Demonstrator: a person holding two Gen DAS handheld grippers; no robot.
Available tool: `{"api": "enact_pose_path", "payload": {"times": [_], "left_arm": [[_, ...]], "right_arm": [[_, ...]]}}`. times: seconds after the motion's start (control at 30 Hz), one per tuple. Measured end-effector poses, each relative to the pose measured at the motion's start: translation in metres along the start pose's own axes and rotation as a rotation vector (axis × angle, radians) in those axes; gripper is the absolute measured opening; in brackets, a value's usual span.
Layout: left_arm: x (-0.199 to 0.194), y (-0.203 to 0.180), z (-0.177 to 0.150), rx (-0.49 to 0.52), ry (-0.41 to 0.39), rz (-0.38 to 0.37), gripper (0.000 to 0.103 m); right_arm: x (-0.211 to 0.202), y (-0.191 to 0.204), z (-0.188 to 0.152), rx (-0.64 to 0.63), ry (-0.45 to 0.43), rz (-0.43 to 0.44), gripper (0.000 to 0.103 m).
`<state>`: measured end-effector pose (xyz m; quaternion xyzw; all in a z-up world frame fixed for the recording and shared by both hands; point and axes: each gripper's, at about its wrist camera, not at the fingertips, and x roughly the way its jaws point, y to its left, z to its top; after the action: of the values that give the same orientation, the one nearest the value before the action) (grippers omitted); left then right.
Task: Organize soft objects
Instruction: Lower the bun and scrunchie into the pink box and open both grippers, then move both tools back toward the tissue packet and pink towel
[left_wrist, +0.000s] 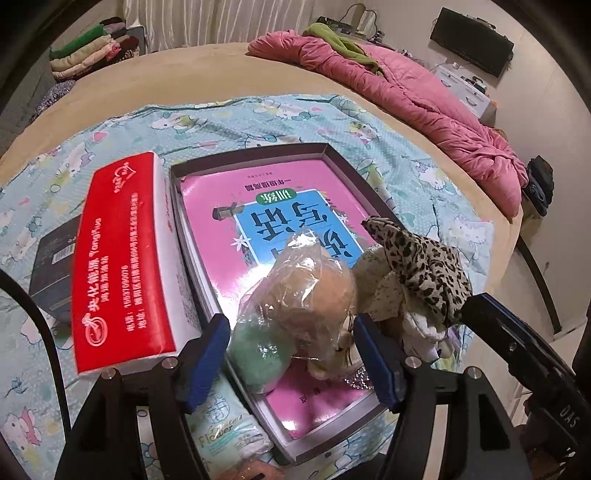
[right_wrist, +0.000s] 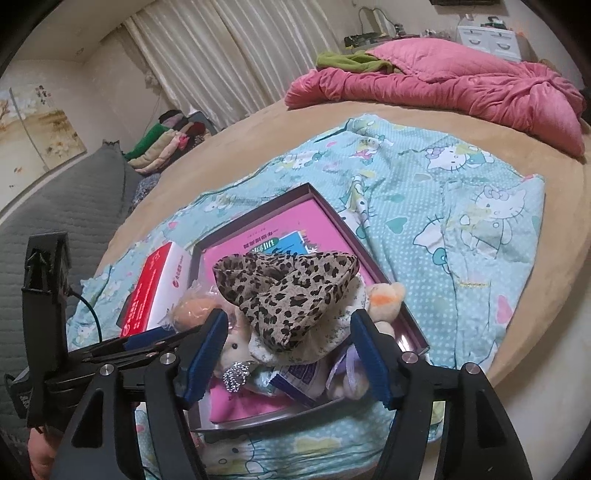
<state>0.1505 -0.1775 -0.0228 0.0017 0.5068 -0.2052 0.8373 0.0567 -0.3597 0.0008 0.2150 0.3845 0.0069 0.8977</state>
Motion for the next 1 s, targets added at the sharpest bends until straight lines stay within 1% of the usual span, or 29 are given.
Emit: {"api": "enact_pose_path", "payload": {"times": [0.13,0.27,0.5,0.77,1.0], "left_arm": [[-0.006,0.002,-0.001,-0.004,-0.007,0.006,0.070],[-0.017,0.004,-0.003,-0.016,-0.025,-0.009,0.073],[-0.033,0.008,-0.005,-0.020,-0.047,0.001,0.075],[-0.053,0.012,-0.010,-0.023,-0.075,0.027,0.079],[-0.075,0.031,-0.018,-0.046,-0.088,0.053,0.080]], "right_arm": [[-0.001,0.001,0.000,-0.002,-0.003,-0.006,0.073],[-0.005,0.001,-0.001,0.012,-0.019,0.026,0.076],[-0.014,0.010,0.001,-0.017,-0.046,0.015,0.079],[-0.021,0.018,0.002,-0.039,-0.050,0.001,0.081],[-0.031,0.027,0.001,-0.066,-0.052,0.009,0.082]]}}
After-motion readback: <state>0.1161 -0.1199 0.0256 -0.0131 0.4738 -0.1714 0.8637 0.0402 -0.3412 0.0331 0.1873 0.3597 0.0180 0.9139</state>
